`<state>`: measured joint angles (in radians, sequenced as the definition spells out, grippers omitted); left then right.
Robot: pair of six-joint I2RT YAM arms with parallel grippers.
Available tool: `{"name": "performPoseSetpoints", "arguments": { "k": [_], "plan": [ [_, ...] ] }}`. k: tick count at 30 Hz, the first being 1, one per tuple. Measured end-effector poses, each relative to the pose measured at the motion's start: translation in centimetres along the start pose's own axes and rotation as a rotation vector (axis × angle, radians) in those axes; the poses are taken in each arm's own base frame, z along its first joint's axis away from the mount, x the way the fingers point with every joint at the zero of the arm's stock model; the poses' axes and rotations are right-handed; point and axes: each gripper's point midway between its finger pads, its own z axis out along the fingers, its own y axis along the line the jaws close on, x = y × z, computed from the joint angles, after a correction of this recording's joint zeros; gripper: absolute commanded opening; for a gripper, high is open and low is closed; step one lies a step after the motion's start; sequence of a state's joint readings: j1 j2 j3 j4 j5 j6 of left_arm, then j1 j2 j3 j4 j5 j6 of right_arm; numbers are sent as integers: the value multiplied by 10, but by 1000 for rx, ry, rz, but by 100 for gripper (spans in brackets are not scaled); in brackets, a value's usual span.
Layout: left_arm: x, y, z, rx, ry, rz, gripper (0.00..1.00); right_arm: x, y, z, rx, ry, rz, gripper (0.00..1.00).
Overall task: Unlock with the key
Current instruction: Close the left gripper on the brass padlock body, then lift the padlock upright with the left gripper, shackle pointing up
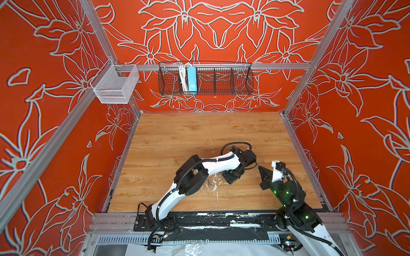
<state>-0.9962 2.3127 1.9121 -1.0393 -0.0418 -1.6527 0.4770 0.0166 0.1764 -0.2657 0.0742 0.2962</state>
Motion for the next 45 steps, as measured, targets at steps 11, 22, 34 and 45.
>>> {"name": "performPoseSetpoints", "arguments": {
  "k": [11, 22, 34, 45],
  "plan": [
    [-35, 3, 0, 14, 14, 56, 40, 0, 0, 0, 0, 1, 0, 0],
    [-100, 15, -22, 113, -136, 236, 36, 5, -1, 3, 4, 19, -3, 0],
    [-115, 27, -95, 468, -347, 469, 26, 11, 7, 9, -39, 38, -10, 0],
    [-114, 55, -78, 542, -428, 593, 21, 11, 13, 10, -78, 39, -13, 0]
  ]
}}
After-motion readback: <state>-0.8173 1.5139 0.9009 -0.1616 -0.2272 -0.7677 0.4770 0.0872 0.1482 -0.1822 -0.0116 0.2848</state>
